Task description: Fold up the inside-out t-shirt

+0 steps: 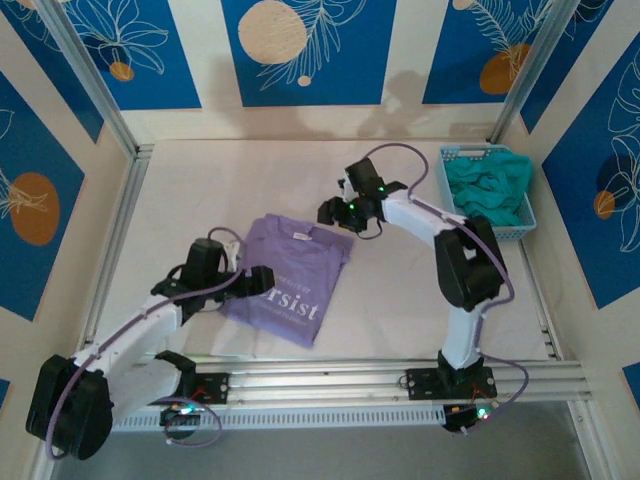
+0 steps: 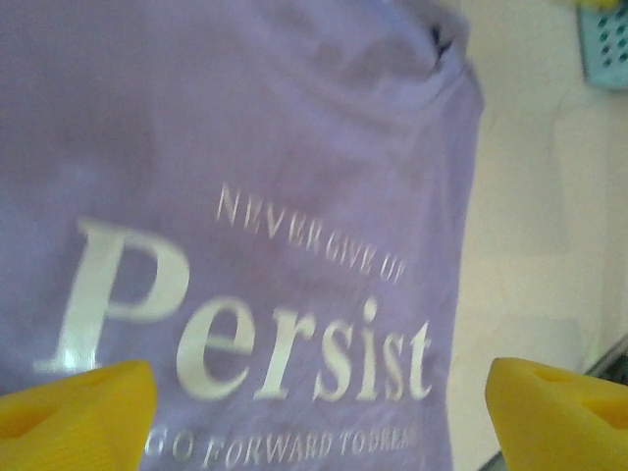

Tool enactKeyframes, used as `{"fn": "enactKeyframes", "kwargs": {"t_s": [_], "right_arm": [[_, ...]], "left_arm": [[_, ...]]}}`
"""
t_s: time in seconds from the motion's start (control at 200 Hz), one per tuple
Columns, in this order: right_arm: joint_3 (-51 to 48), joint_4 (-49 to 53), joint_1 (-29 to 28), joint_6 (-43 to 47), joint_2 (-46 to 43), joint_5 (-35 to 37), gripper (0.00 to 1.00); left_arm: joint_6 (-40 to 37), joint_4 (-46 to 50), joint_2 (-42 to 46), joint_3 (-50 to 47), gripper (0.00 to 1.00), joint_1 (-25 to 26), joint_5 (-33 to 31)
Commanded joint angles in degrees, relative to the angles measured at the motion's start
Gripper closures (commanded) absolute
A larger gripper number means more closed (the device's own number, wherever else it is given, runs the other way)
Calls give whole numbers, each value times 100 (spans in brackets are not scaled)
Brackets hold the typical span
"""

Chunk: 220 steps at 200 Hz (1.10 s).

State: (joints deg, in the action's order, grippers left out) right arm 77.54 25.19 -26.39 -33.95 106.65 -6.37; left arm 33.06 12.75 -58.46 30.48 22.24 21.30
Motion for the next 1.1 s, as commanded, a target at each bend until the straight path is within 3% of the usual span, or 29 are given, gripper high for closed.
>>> {"fn": "enactKeyframes", "kwargs": {"t_s": [0.0, 0.06, 0.095, 0.175, 0.39, 0.61, 0.805, 1.095], "right_arm": [[-671, 343, 52, -34, -524, 373, 37], [-859, 331, 94, -102, -629, 487, 32], [-857, 356, 113, -132, -605, 435, 23], [-735, 428, 66, -181, -425, 468, 19], [-480, 606, 30, -334, 91, 458, 19], [-211, 647, -180, -485, 561, 291, 22], [-96, 455, -234, -567, 758, -12, 32], [-81, 151, -218, -634, 770, 44, 67]], "left_arm": [[-387, -87, -664, 803, 10, -326, -562], [-483, -321, -1406, 1246, 9, -640, -355], [-601, -367, -1869, 1544, 9, -797, -238], [-1025, -225, -2844, 2333, 8, -1069, -60], [-2082, 921, -4765, 4233, 8, -1204, 89], [-2318, 1324, -5649, 4987, 12, -1157, 612], [-2470, 1519, -6103, 5186, 22, -1097, 1005], [-2511, 1479, -6367, 5308, 51, -1080, 1229]]}}
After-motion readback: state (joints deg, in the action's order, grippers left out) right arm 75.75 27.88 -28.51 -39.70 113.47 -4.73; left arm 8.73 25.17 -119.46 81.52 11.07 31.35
